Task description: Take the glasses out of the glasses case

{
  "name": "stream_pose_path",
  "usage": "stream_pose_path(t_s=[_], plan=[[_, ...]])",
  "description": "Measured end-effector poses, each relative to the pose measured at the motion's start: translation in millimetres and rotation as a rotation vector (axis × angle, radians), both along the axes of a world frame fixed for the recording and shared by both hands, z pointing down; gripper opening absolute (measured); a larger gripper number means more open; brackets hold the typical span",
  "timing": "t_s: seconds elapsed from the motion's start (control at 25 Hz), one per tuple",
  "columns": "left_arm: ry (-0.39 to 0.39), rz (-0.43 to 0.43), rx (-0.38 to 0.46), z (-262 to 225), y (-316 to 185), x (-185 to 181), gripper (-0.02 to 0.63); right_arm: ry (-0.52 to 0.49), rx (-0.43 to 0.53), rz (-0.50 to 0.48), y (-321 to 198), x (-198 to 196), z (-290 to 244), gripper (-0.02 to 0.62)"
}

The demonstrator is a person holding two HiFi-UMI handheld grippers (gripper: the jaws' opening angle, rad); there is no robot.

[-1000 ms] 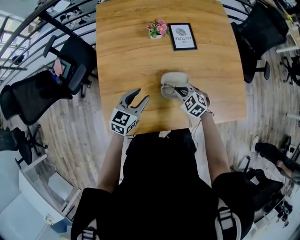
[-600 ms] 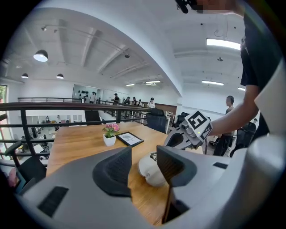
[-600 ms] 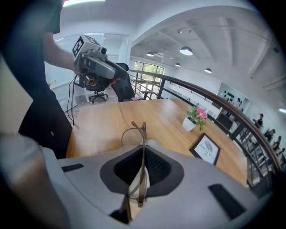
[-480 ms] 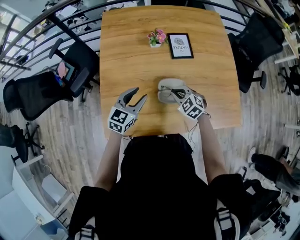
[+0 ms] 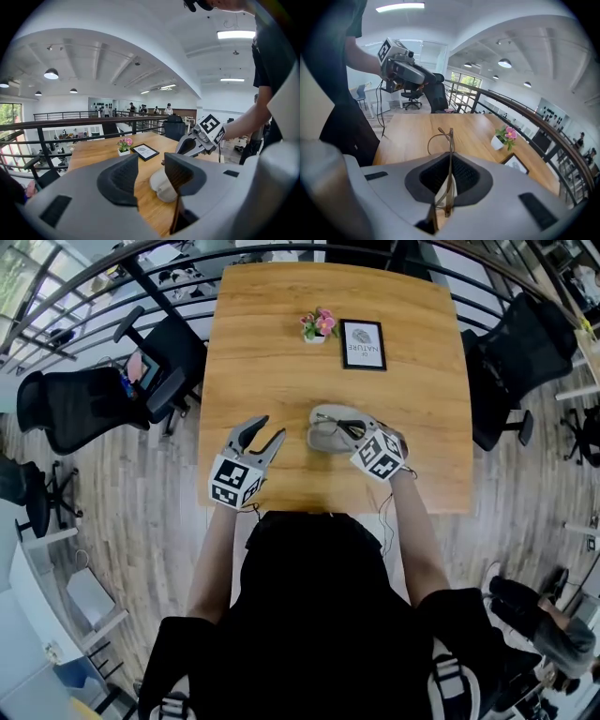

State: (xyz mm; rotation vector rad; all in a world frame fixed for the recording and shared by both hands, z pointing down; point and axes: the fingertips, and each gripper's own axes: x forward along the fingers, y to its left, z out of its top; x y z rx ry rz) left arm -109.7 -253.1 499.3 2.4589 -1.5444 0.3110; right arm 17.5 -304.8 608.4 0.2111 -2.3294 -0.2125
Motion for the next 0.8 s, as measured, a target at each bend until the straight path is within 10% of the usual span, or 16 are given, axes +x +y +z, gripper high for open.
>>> stream_pose_path(t_s=[0.8], plan=[[-0.035, -0.163, 0.000, -17, 25, 33, 0.186, -0.059, 0.025, -0.111, -10, 25, -22, 0.023]])
